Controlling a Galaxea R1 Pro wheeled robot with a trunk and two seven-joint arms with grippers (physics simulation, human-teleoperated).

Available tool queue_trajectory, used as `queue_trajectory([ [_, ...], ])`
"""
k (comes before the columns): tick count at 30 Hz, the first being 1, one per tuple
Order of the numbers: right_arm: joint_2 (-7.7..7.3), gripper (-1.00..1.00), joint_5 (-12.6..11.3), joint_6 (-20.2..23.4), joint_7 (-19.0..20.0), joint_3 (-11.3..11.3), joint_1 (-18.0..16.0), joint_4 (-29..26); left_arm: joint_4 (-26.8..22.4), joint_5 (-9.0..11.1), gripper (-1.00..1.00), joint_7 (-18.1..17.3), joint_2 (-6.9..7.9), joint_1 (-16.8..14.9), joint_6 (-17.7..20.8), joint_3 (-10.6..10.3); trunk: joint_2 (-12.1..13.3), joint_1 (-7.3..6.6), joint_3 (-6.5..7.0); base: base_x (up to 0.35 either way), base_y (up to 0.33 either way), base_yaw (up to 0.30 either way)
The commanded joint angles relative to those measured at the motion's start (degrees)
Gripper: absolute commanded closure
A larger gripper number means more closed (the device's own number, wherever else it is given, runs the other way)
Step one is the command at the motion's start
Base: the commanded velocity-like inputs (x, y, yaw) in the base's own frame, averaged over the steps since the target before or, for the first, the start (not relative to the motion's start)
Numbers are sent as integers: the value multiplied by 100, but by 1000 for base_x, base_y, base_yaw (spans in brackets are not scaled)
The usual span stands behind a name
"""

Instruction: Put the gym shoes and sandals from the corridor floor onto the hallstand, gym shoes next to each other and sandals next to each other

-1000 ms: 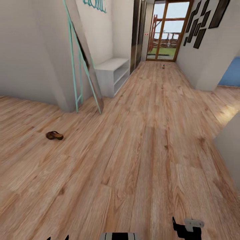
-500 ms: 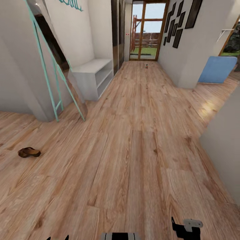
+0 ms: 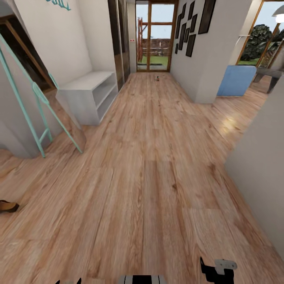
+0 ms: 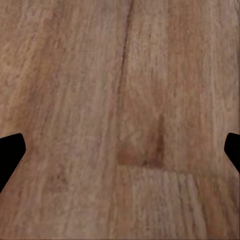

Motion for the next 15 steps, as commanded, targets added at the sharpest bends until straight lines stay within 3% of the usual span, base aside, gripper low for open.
queue_trajectory([
  [1,8,-100,-51,-15,-9,52,-3,3,5,61,-100,155,4,-3,-19,-46,-1,2,-4,339,0,-35],
  [10,33,-100,-51,-15,-9,52,-3,3,5,58,-100,941,-55,-3,-19,-52,-1,2,-4,339,0,-10],
  [15,39,-100,-51,-15,-3,52,-3,3,5,61,-100,951,-58,-3,-19,-53,-1,2,-4,339,0,0],
])
